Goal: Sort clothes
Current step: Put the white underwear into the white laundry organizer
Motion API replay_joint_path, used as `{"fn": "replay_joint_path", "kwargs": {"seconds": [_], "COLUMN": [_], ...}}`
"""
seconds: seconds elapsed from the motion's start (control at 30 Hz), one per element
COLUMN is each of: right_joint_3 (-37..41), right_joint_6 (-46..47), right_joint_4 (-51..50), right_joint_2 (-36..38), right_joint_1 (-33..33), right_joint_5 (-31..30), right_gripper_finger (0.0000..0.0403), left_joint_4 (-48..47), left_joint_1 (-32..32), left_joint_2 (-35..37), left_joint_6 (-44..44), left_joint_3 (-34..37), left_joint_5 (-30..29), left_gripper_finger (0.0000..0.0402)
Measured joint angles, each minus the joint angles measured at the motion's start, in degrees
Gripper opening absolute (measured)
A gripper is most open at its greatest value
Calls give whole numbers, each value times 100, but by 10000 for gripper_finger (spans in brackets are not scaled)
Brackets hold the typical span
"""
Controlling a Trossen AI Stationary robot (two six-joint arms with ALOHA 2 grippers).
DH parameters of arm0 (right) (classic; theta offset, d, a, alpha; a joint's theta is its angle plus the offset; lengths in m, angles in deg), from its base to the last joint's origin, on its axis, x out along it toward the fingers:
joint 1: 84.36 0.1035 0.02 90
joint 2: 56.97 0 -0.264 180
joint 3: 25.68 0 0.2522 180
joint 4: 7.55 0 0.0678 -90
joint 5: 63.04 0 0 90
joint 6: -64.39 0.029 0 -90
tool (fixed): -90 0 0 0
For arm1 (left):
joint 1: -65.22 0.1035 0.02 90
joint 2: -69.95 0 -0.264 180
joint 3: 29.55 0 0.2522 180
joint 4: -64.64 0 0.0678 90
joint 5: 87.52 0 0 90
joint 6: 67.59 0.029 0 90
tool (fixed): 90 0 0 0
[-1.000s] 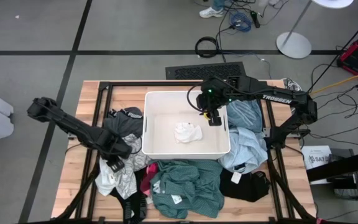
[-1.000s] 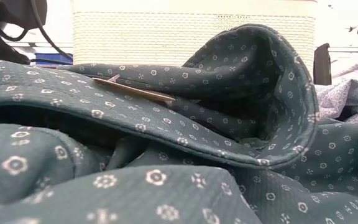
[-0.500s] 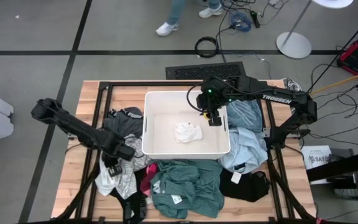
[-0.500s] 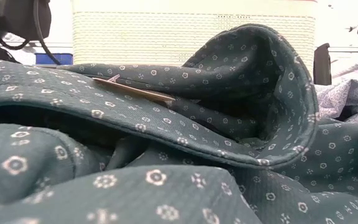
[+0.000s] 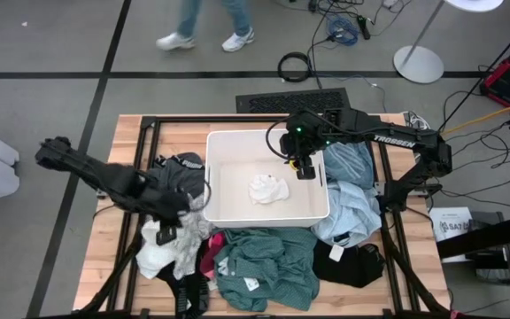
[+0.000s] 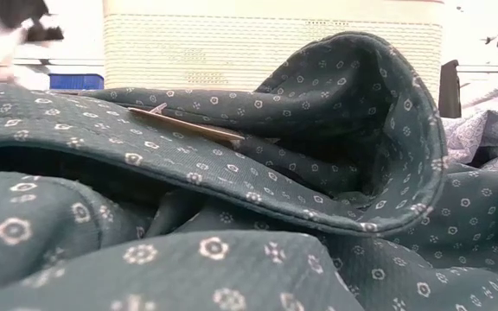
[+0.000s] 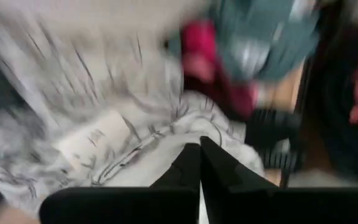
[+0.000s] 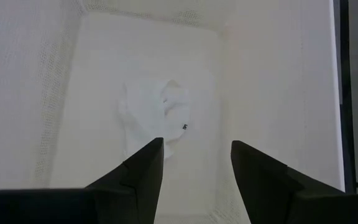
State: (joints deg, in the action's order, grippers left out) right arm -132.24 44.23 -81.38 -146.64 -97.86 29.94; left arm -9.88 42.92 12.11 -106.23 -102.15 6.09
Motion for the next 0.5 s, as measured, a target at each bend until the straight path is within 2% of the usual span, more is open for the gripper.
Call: {"fn": "replay_joint_path", "kwargs": {"seconds": [0.27, 0.37, 0.5], "right_joint_3": [0, 2, 2], "right_joint_6": [0, -30, -177], "right_joint_4": [29, 194, 863], "right_joint_2": [0, 0, 0], "right_joint_1": [0, -2, -2], "right_joint_5": [2, 2, 55], "right_gripper_finger": [176, 176, 176], "left_joint_4": [126, -32, -575], "left_joint_1": [3, 31, 125], "left_joint_2": [280, 281, 281], "left_joint_6": [1209, 1208, 969], "left_joint_3": [-864, -968, -975], "left_joint_5": [-2098, -3086, -4099], "left_gripper_finger": [1, 1, 0]}}
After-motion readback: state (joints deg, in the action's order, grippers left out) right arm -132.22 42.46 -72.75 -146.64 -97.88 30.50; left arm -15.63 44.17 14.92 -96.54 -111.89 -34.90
